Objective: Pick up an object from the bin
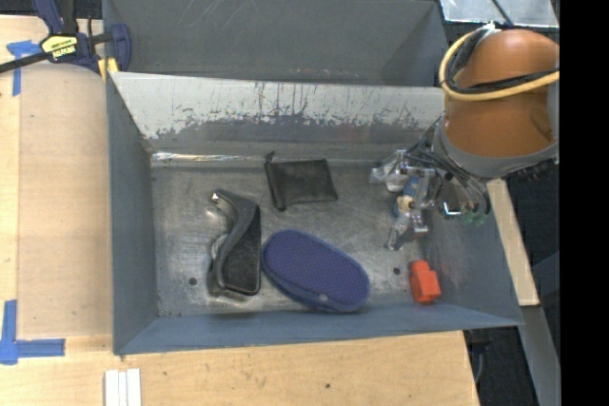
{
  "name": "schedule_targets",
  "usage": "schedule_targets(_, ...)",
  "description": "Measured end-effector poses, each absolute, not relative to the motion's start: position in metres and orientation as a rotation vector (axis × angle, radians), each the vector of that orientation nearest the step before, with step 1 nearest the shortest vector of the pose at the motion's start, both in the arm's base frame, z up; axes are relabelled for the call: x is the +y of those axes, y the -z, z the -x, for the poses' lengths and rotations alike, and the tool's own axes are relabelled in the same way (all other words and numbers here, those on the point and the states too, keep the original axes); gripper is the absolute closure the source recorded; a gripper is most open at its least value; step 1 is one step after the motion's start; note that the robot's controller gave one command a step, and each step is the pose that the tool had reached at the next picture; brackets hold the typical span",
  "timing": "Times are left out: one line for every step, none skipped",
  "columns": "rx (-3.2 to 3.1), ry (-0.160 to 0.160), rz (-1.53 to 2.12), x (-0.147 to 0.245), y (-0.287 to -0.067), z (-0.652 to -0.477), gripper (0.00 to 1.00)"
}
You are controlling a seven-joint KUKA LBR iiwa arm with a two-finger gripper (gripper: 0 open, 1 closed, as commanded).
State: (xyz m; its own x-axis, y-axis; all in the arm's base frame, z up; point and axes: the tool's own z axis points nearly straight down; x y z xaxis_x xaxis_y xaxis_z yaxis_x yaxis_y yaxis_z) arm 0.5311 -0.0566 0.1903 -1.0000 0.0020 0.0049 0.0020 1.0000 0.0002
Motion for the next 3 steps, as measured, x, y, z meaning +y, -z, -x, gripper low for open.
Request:
schedule_targets(-3.151, 0.001, -0.047, 0.017, -0.082, -0.616, 0.00)
schedule_targets(-3.114, -0.001, -0.469, 0.024, -0.101, -0.623, 0.00)
schedule_targets(-3.137, -0.001, -0.270, 0.014, -0.101, -0.628, 0.00)
